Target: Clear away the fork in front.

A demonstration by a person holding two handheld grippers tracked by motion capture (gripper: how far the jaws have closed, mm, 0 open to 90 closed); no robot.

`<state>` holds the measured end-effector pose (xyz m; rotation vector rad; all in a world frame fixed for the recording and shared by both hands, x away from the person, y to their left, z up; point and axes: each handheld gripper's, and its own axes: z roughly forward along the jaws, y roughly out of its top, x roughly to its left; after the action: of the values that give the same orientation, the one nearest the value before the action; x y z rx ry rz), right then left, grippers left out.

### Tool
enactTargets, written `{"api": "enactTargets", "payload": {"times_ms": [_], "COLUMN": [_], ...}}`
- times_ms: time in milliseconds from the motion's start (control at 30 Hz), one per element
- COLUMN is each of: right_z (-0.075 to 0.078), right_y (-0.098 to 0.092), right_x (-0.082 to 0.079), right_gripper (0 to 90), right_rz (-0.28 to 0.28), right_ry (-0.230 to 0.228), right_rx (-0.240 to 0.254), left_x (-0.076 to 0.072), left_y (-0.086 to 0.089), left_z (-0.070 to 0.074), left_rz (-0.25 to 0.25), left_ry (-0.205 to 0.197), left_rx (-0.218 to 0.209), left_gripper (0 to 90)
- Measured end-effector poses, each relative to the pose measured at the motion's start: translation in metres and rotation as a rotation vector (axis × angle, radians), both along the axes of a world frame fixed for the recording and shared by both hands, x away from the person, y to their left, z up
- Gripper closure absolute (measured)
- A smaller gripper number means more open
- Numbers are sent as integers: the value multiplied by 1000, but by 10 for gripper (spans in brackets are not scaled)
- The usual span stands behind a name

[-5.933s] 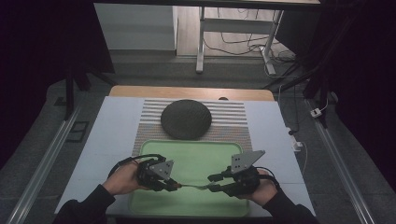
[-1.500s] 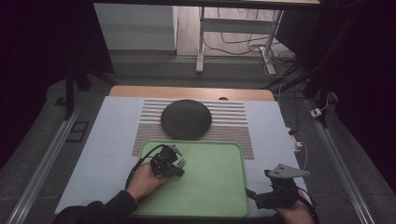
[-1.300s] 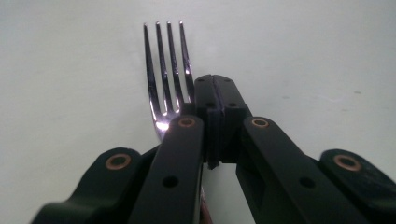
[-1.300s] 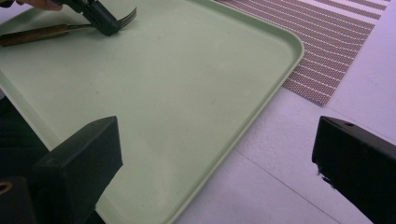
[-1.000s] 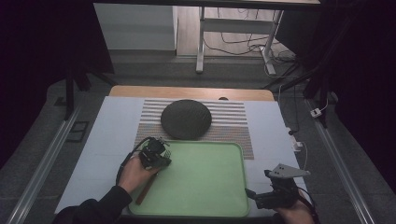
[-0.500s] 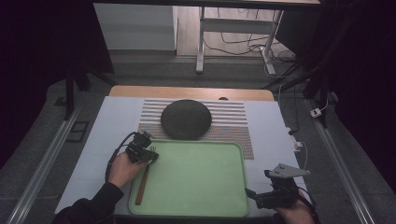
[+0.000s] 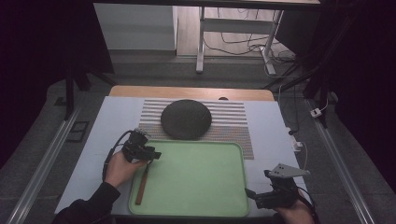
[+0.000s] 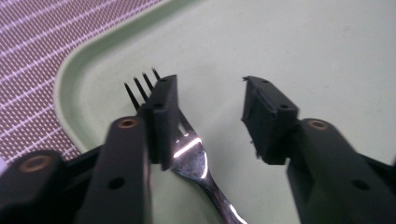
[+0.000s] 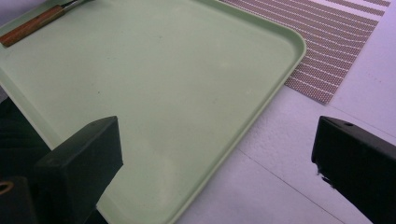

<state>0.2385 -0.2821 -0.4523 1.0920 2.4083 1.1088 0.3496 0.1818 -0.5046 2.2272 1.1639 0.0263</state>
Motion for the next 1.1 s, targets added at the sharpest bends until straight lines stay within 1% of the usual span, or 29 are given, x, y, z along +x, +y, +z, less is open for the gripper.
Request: {"api": "enactTargets", "payload": {"times_ms": [33,67,100,133,200,267,300,367,433,667,733,867,1033,1100], "right_z": [0,0,0,0,0,0,0,0,0,0,0,0,0,0], "right_y": [0,0,0,0,0,0,0,0,0,0,0,0,0,0], "right_x": [0,0,0,0,0,0,0,0,0,0,0,0,0,0], "right_gripper": [22,22,22,22,22,22,22,22,22,22,22,22,22,22], "right_rz": [0,0,2,2,0,-2,-2,-2,-3,-4,-4,-4,-3,-4], "right_ry": [0,0,-1,-1,-1,0,0,0,-1,-2,-1,-3,-4,-4], "right_rx": [0,0,-2,-2,1,3,3,5,4,-1,-2,-1,-5,-5], "left_x": [-1,-3,-4,-5,-8,-11,-13,-17,-23,-43,-51,-65,-83,-90], "left_y": [1,2,3,4,6,8,9,10,12,18,21,30,47,54], "left_z": [1,3,5,6,10,15,18,24,29,37,40,42,43,43], "left_rz": [-5,-6,-4,-5,-11,-20,-25,-41,-49,-64,-58,-40,-13,0], "left_ry": [-13,-19,-22,-27,-43,-57,-65,-85,-103,-116,-124,-134,-150,-161], "left_rx": [-3,-6,-12,-20,-45,-73,-86,-111,-118,-139,-149,-186,-223,-229], "left_gripper": [492,473,432,432,385,313,313,275,249,153,128,95,77,66]}}
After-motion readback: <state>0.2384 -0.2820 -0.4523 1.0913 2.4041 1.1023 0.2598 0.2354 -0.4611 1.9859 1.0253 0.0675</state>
